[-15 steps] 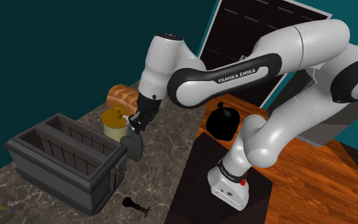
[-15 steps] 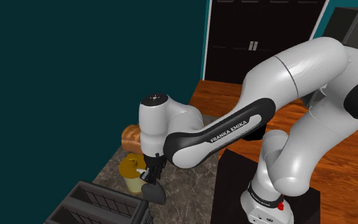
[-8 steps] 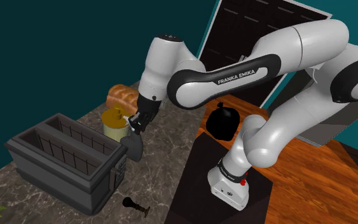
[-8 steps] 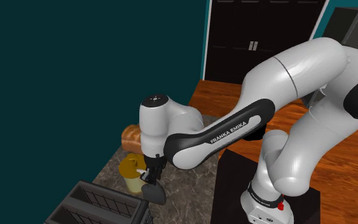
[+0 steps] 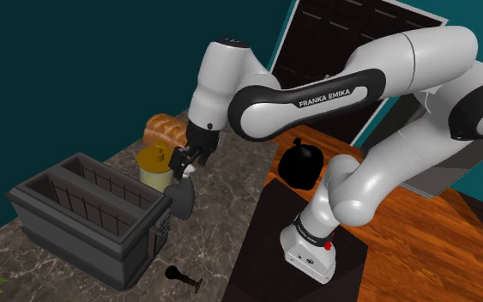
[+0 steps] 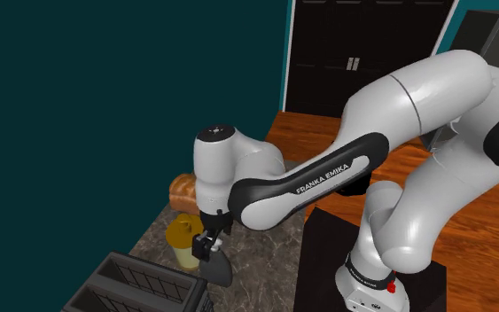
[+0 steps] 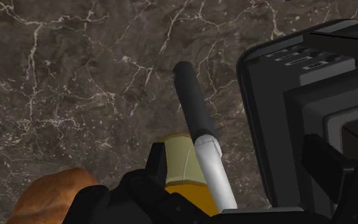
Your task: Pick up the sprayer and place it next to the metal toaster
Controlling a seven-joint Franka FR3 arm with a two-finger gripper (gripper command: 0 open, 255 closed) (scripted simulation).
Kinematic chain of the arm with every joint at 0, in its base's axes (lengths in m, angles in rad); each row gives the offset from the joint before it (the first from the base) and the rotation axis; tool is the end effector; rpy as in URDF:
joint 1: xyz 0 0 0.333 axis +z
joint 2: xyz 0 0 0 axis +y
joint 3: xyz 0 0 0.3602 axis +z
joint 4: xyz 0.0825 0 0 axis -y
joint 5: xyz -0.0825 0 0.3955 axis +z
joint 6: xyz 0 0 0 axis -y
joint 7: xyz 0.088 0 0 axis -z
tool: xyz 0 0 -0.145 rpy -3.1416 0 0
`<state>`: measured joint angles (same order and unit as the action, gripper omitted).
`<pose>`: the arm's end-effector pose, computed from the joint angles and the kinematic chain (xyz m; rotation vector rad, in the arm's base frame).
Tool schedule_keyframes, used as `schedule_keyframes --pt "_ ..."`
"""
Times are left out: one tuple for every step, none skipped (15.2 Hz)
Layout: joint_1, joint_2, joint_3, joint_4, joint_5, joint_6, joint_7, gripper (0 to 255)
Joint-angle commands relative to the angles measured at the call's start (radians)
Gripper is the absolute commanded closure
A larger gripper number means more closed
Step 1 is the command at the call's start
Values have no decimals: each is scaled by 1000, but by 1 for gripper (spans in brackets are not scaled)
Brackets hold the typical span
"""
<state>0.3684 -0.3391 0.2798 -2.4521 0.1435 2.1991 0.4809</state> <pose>0.3450 0.2752 0.4237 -3.0744 -0.1162 -0.0788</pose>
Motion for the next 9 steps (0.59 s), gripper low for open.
schedule_keyframes --pt "0 -32 -9 35 1 -69 -4 0" --pt "0 -44 -12 52 1 -97 -4 0" --pt "0 -44 -12 52 1 -97 -4 0" --pt "0 -44 -12 52 1 -97 -4 0" --pt "0 -44 -12 52 1 -97 -4 0" --pt "0 -44 -12 52 1 -97 -4 0" --pt "0 -44 -12 52 1 -97 -4 0" --pt "0 -44 -12 52 1 -97 -4 0" --pt "0 -44 -12 52 1 -97 -4 0"
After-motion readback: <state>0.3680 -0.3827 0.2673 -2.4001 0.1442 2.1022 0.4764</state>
